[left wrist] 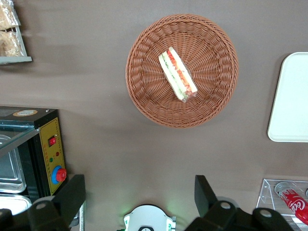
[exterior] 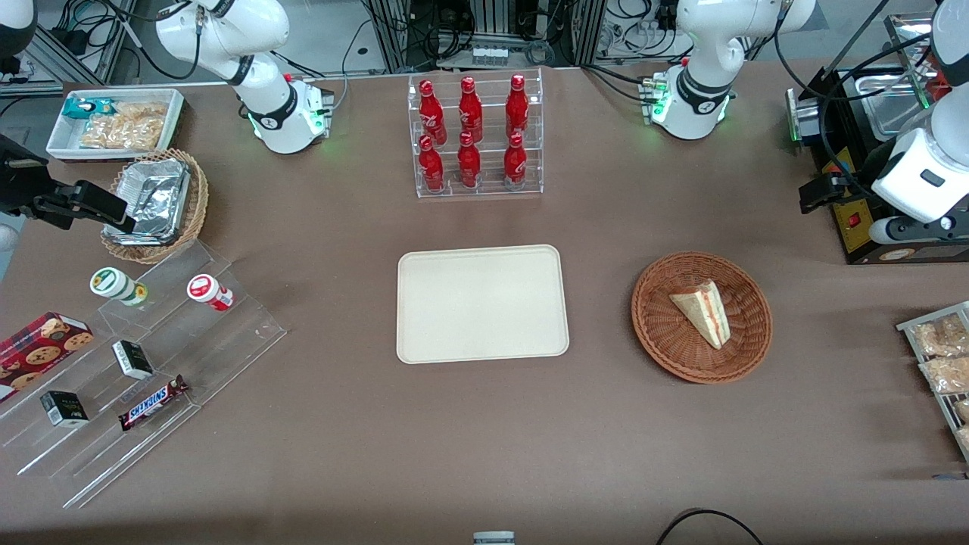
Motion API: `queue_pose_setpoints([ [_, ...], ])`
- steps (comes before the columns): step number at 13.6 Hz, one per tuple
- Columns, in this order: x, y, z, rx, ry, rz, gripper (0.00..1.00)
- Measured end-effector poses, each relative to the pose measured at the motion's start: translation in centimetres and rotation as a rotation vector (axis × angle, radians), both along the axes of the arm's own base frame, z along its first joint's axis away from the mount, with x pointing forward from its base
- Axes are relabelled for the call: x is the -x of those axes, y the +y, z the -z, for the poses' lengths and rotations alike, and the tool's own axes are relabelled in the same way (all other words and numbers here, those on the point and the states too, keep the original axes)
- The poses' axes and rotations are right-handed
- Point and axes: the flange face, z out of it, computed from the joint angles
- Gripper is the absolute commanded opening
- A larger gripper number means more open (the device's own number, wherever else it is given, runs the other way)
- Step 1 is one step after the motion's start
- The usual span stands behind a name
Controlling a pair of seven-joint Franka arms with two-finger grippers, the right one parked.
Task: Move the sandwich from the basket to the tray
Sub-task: 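Move the left gripper over the wrapped sandwich in the wicker basket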
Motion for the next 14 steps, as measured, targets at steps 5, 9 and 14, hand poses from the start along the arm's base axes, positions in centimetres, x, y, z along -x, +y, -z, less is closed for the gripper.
queue_pose_setpoints([
  [5, -0.8, -0.6, 2.2, 0.0, 0.034, 0.01, 1.0],
  [9, -1.9, -2.8, 8.4, 0.001, 0.05, 0.054, 1.0],
  [14, -1.0, -3.9, 17.2, 0.008, -0.003, 0.084, 1.0],
])
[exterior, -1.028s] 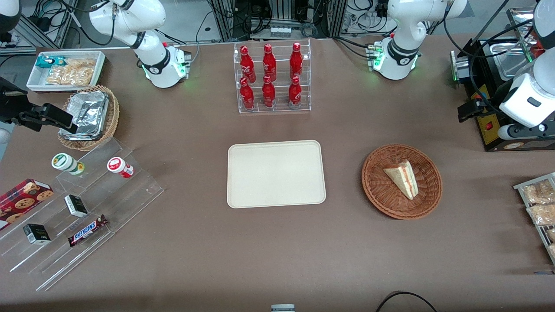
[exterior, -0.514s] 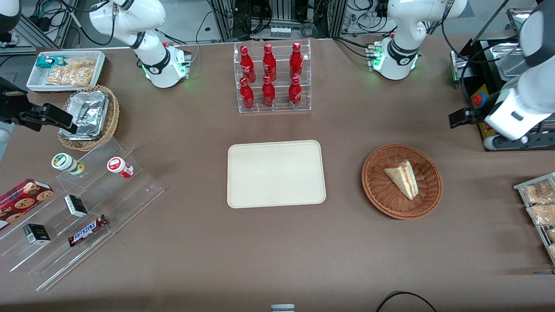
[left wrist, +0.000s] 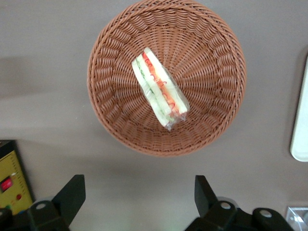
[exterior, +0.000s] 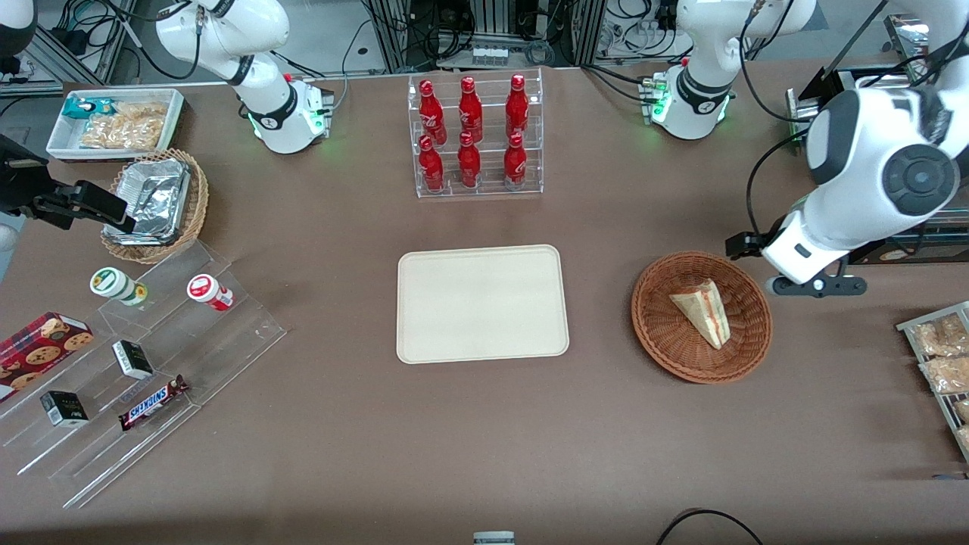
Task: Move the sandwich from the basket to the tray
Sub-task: 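Move the left gripper over the wrapped sandwich in the wicker basket, then lower the left gripper and close it on the wrapped sandwich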
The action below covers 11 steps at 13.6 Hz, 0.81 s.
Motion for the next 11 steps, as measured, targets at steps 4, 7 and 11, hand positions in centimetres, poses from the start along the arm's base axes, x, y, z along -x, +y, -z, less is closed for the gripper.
queue_pose_setpoints([
  [4, 1.8, 0.3, 6.1, 0.009, -0.081, -0.038, 1.0],
  [7, 2.5, 0.4, 7.7, -0.009, -0.099, -0.217, 1.0],
  [11, 2.7, -0.2, 9.1, -0.013, -0.171, -0.465, 1.0],
])
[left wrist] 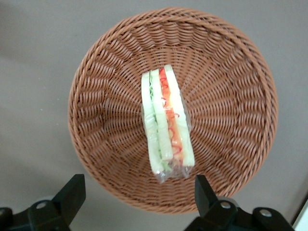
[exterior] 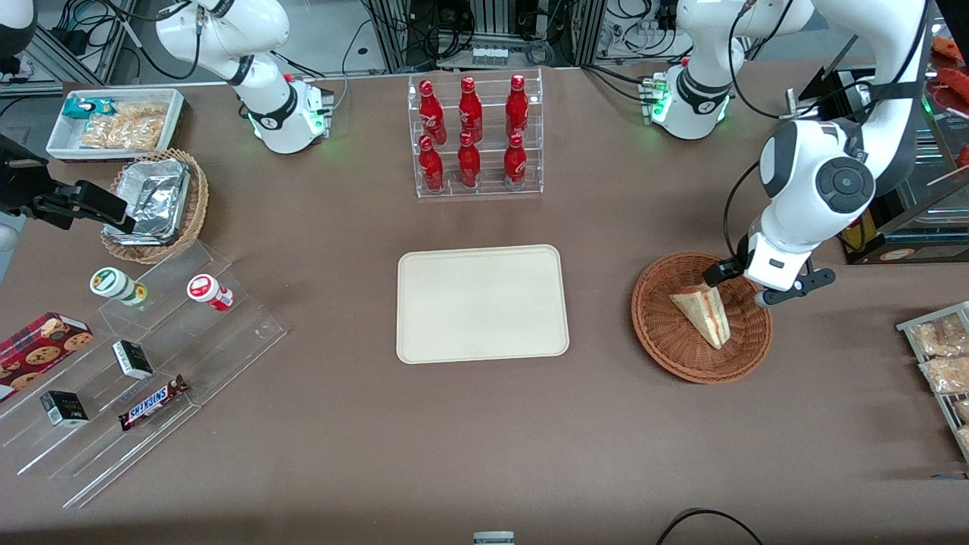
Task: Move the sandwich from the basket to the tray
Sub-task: 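Lower the left gripper and close it on the wrapped sandwich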
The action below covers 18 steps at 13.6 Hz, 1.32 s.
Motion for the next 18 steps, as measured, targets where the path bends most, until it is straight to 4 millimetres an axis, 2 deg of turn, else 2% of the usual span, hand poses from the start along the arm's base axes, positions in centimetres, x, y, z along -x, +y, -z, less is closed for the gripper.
queue_pose_setpoints([
  [5, -0.1, -1.2, 2.6, 0.007, -0.023, -0.157, 1.0],
  [12, -0.7, -1.3, 6.3, 0.041, -0.016, -0.227, 1.0],
  [13, -0.6, -1.3, 6.9, 0.04, -0.005, -0.23, 0.96],
  [14, -0.6, -1.3, 7.4, 0.039, 0.003, -0.233, 0.82],
  [16, -0.8, -1.3, 8.2, 0.04, 0.006, -0.237, 0.19],
  [17, -0.9, -1.3, 8.4, 0.04, 0.008, -0.238, 0.11],
  [18, -1.0, -1.3, 8.4, 0.04, 0.007, -0.238, 0.09],
])
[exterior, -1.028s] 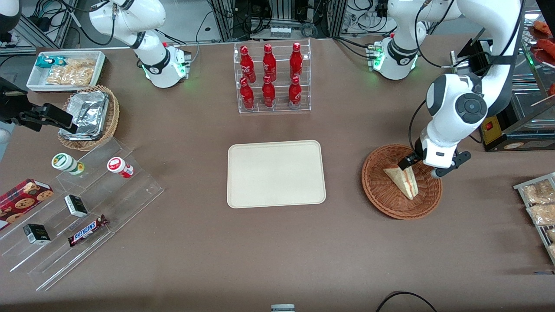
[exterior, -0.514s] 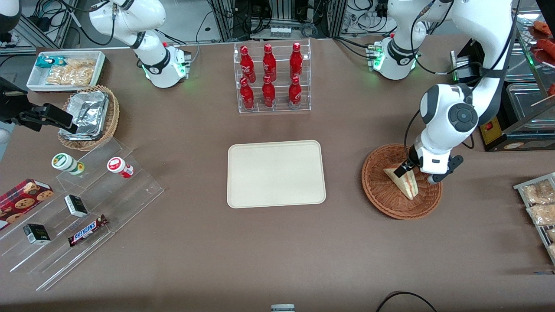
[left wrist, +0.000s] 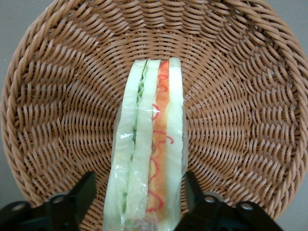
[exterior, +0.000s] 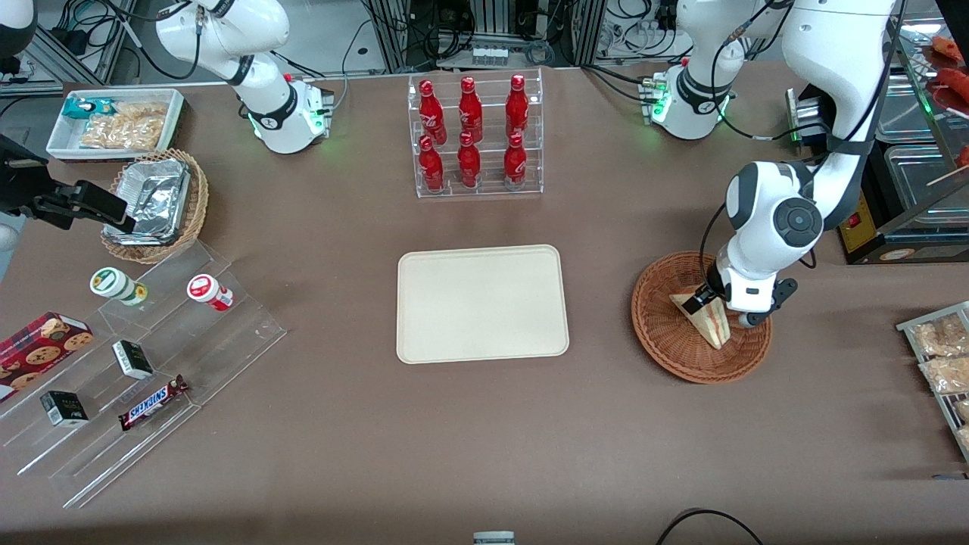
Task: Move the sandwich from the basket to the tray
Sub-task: 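Lower the left gripper and close it on the wrapped sandwich, then lift the sandwich and carry it with the left gripper to the tray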
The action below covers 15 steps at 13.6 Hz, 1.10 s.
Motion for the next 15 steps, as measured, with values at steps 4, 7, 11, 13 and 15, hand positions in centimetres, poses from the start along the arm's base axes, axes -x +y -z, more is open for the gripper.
queue_pose_setpoints([
  [4, -0.9, -0.1, -1.1, 0.001, -0.004, 0.021, 0.09],
  [7, -1.9, -0.3, -3.8, -0.004, 0.071, 0.091, 0.09],
  [11, -2.0, -4.5, -7.0, -0.005, 0.113, 0.198, 0.09],
  [13, -1.2, -9.0, -7.9, -0.008, 0.108, 0.28, 0.09],
  [15, 0.0, -13.6, -8.8, -0.013, 0.116, 0.361, 0.09],
])
